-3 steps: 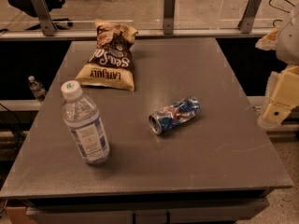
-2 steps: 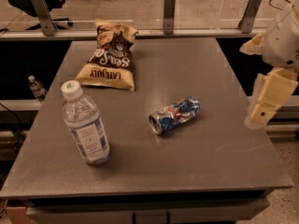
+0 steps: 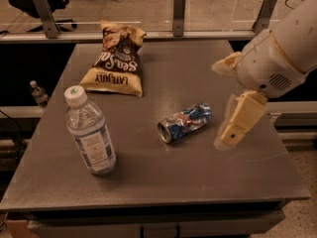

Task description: Knock blue plastic bottle over

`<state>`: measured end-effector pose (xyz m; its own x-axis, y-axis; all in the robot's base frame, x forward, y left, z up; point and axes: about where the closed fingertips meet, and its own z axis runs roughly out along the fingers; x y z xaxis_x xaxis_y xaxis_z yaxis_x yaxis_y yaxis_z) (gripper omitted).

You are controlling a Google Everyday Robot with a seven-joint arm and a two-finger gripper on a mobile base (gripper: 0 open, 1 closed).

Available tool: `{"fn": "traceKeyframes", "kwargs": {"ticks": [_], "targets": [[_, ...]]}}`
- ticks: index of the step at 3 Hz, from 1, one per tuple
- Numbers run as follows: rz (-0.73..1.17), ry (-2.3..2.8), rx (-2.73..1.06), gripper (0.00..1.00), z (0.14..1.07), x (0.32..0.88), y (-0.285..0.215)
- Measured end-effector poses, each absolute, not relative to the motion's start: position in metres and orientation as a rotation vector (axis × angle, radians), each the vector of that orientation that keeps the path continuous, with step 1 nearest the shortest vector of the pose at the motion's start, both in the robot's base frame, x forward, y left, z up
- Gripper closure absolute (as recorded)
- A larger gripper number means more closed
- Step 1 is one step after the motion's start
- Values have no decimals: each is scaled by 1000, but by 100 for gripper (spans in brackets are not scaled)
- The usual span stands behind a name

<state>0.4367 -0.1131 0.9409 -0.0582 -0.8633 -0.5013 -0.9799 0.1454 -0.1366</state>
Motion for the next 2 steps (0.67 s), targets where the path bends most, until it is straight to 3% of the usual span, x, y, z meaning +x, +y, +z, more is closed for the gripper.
{"fn": "traceKeyframes", "kwargs": {"ticks": [2], "targets": [[345,1943,-1726,0,943,439,-105]]}}
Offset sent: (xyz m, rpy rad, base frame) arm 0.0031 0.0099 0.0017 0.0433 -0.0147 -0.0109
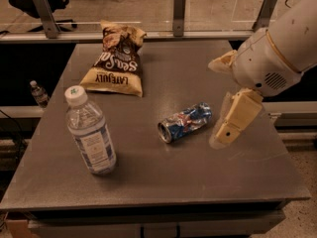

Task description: Knock blue plastic bottle over

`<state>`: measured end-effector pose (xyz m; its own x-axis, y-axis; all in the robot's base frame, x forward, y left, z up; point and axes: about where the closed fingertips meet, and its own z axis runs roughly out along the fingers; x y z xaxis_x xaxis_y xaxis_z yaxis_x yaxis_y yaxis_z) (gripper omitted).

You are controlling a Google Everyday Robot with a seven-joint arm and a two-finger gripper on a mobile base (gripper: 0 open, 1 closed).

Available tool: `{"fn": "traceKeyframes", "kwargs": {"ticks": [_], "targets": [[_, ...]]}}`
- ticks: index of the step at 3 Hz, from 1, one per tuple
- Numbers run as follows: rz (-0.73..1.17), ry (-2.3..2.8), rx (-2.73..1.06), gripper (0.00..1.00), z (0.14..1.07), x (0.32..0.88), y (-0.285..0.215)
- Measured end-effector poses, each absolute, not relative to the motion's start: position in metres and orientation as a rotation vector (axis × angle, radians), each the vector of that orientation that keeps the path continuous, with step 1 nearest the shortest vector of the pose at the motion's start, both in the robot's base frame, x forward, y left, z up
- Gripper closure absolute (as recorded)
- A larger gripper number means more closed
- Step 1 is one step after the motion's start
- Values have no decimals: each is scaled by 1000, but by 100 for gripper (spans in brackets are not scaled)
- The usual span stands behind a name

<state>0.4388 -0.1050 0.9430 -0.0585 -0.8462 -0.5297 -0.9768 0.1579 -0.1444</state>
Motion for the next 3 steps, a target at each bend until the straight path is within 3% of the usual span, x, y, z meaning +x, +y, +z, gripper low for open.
{"fn": "traceKeyframes", "kwargs": {"ticks": [3], "targets": [[546,1709,-1694,0,952,412,23]]}}
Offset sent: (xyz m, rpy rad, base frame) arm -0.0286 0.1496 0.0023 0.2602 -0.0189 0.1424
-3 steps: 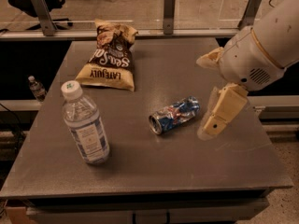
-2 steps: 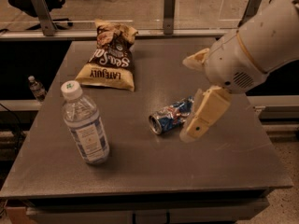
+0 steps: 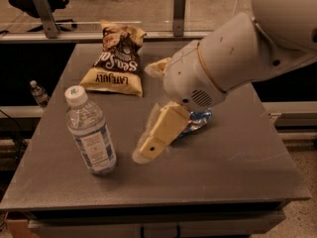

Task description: Knock blue plastic bottle over

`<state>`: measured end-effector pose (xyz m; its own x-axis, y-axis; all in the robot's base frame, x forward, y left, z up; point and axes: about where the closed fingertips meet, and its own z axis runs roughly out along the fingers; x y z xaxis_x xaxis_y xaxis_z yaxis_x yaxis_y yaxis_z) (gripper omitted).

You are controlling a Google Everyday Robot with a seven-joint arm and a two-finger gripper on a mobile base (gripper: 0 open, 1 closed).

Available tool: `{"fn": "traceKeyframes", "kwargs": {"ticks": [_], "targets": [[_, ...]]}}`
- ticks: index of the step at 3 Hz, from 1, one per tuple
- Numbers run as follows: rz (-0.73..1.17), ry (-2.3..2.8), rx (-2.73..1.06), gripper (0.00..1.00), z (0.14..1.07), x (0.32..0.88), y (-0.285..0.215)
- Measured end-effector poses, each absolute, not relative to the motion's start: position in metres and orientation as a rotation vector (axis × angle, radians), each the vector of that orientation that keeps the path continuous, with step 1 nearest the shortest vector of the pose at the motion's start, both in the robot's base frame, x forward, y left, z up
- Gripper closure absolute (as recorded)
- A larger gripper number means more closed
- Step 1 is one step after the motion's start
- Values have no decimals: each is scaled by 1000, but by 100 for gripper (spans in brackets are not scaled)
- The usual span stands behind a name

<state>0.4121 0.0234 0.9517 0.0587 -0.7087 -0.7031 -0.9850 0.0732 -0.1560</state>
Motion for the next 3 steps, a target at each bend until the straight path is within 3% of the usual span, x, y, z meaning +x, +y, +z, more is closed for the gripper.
{"fn": "traceKeyframes", "kwargs": {"ticks": [1,3], "targets": [[624,1619,-1650,0,956,406,74],[633,1599,-1636,0,953,405,80]]}}
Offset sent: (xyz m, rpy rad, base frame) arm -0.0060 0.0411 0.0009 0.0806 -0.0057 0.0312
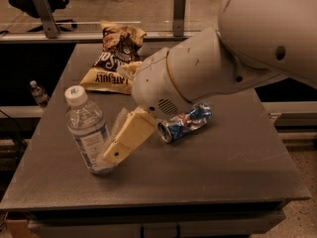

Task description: Knock blue plastic bottle over

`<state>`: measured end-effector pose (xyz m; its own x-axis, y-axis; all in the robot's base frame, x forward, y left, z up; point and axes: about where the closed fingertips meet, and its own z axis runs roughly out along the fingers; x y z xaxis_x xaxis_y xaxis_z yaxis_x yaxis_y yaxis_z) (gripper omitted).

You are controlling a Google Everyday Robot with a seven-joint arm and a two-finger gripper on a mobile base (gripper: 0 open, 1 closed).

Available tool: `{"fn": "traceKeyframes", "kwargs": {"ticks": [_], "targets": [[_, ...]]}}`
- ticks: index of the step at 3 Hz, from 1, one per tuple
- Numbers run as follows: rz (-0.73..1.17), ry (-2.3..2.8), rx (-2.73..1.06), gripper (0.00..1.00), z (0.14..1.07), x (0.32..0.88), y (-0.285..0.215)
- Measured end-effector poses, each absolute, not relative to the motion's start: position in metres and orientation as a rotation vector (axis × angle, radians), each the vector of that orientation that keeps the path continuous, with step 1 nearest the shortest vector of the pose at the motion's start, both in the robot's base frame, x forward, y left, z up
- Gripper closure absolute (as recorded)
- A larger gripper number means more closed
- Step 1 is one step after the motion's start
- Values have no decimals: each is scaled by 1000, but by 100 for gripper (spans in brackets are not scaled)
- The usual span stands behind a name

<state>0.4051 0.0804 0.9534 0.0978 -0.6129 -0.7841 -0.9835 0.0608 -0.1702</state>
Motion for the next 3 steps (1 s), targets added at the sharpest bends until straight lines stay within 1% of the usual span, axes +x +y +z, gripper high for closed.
{"fn": "traceKeyframes", "kwargs": {"ticks": [3], "targets": [[886,1442,-1523,0,916,405,101]]}}
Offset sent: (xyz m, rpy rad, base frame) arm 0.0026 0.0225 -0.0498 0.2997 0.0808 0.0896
